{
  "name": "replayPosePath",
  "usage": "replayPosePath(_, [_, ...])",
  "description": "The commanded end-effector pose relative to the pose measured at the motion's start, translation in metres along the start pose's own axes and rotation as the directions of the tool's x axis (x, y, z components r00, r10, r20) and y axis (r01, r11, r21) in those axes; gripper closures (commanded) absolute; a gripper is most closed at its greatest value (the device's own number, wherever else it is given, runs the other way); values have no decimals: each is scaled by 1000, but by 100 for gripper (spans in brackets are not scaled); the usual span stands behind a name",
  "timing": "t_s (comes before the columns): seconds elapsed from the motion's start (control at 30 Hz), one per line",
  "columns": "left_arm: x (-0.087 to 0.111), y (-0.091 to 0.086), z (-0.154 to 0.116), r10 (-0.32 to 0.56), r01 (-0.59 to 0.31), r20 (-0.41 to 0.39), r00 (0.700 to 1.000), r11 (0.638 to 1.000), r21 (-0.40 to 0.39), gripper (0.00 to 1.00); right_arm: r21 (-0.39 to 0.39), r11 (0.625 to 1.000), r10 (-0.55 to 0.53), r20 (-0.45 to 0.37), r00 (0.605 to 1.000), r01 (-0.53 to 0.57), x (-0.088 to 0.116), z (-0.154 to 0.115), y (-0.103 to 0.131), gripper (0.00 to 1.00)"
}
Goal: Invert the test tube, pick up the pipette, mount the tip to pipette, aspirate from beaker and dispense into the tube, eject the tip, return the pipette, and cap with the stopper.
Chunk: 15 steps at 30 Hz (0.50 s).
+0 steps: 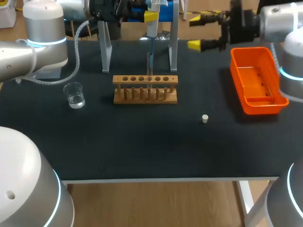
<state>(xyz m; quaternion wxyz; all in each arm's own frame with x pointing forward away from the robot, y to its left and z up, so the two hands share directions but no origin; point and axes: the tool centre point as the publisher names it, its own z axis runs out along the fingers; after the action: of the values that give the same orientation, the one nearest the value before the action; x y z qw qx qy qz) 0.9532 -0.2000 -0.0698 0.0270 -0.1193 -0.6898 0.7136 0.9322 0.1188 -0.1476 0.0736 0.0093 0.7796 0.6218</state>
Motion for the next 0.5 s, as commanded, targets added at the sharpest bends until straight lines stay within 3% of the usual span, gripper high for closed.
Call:
replayPosePath(0.03, [-1, 0, -1, -1, 1, -6, 1000, 1000, 0, 100, -9, 1000, 8, -7, 1000, -8, -13, 34, -34, 0])
replayPosePath(0.5, [-1, 0, -1, -1, 1, -6, 1000, 1000, 0, 100, 45, 999, 2, -43, 999, 0, -18, 82, -80, 0])
